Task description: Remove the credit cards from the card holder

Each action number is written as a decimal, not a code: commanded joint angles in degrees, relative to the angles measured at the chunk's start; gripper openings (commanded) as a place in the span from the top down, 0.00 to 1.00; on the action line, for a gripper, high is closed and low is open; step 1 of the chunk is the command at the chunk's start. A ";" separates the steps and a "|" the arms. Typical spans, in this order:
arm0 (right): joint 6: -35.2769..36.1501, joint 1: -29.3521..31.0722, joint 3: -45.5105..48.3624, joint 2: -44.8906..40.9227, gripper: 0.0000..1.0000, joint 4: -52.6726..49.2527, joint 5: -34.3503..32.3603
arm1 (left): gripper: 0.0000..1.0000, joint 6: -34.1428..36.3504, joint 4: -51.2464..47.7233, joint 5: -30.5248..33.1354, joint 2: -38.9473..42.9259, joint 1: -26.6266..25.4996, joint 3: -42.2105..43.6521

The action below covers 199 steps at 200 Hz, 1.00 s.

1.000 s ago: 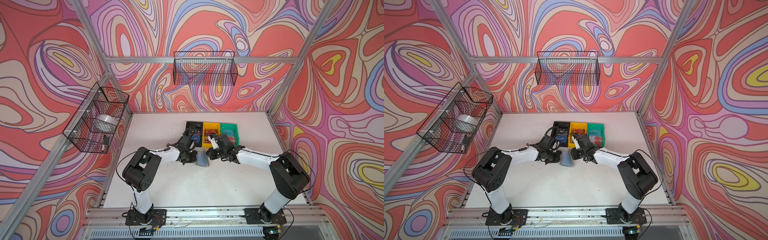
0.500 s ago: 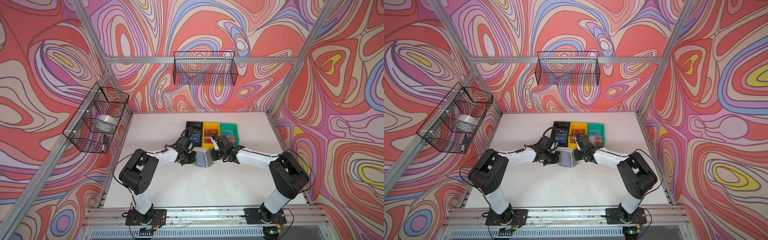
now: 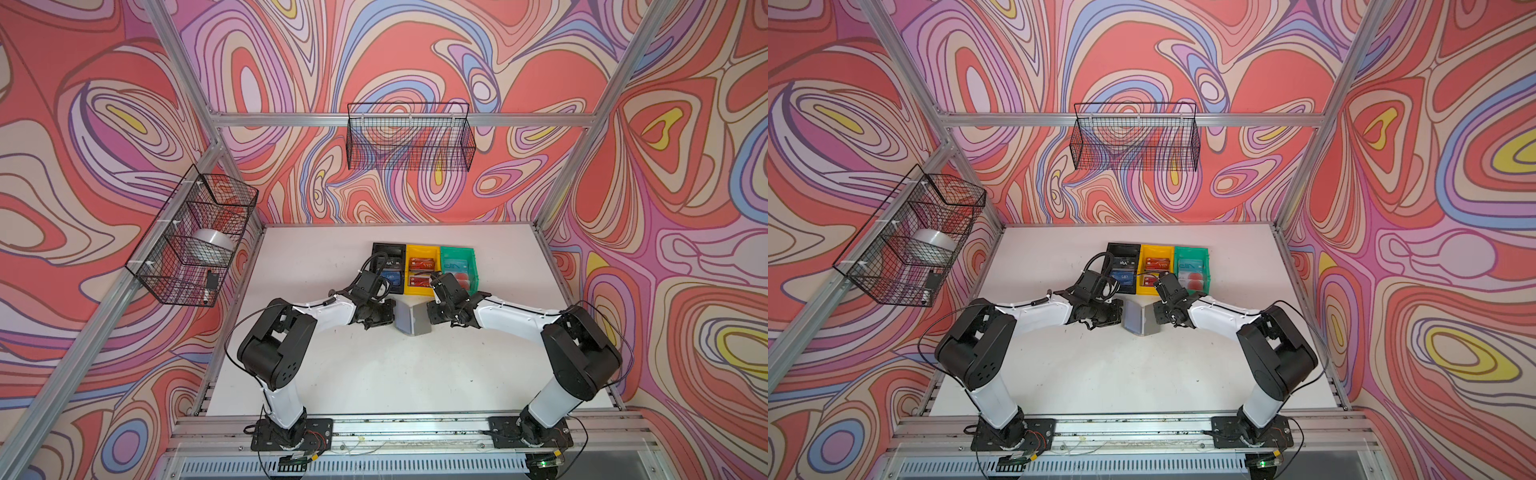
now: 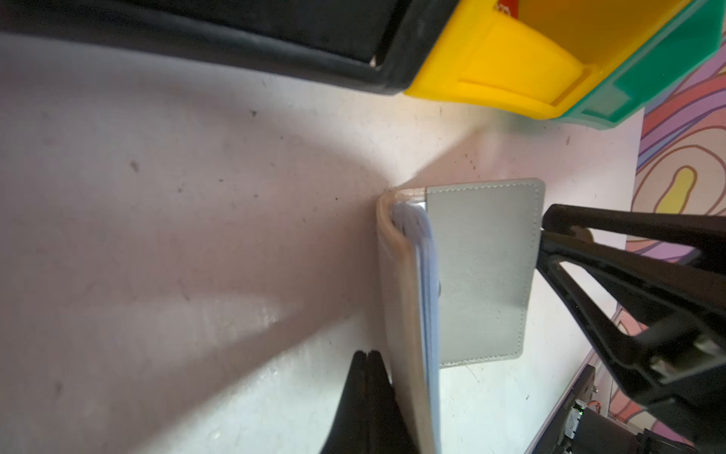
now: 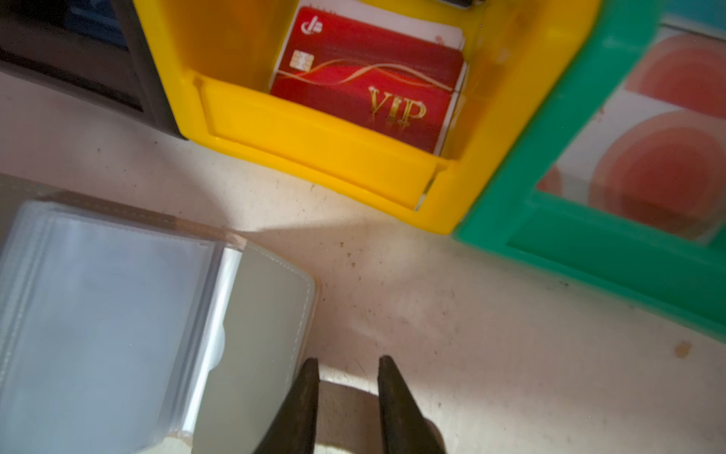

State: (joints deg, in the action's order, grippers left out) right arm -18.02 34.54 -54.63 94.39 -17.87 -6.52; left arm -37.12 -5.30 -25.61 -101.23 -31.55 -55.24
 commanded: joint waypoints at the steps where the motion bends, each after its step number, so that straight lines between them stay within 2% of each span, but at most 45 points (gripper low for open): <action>1: 0.53 0.39 0.41 -3.94 0.69 -0.46 -2.31 | 1.00 -0.85 0.62 -0.92 1.35 -0.72 -1.85; 16: 0.53 0.40 0.42 -5.72 0.69 0.21 -1.45 | 1.00 -0.78 0.23 -0.91 1.04 -1.05 -2.41; 36: 0.82 0.38 -0.31 -5.65 0.70 0.79 3.23 | 1.00 -0.89 -0.05 -0.91 0.69 -1.33 -2.89; 51: 0.61 0.35 -1.28 -3.55 0.71 0.79 6.30 | 1.00 -0.89 -0.33 -0.89 0.51 -1.60 -3.20; 95: -1.10 0.35 -1.55 2.05 0.72 3.16 9.75 | 1.00 -0.67 -1.82 -0.85 0.71 -2.59 -5.09; 161: -0.51 0.43 -1.41 -0.07 0.72 1.05 7.09 | 1.00 -0.47 -2.52 -0.86 -1.11 -3.43 -6.40; 199: -1.02 0.35 -1.63 -1.46 0.72 -2.00 1.52 | 1.00 0.44 -3.74 0.10 -1.01 -3.37 -6.43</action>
State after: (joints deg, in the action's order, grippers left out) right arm -18.59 34.59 -55.40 95.35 -17.45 -0.47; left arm -37.52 -6.63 -26.11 -101.67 -34.83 -60.31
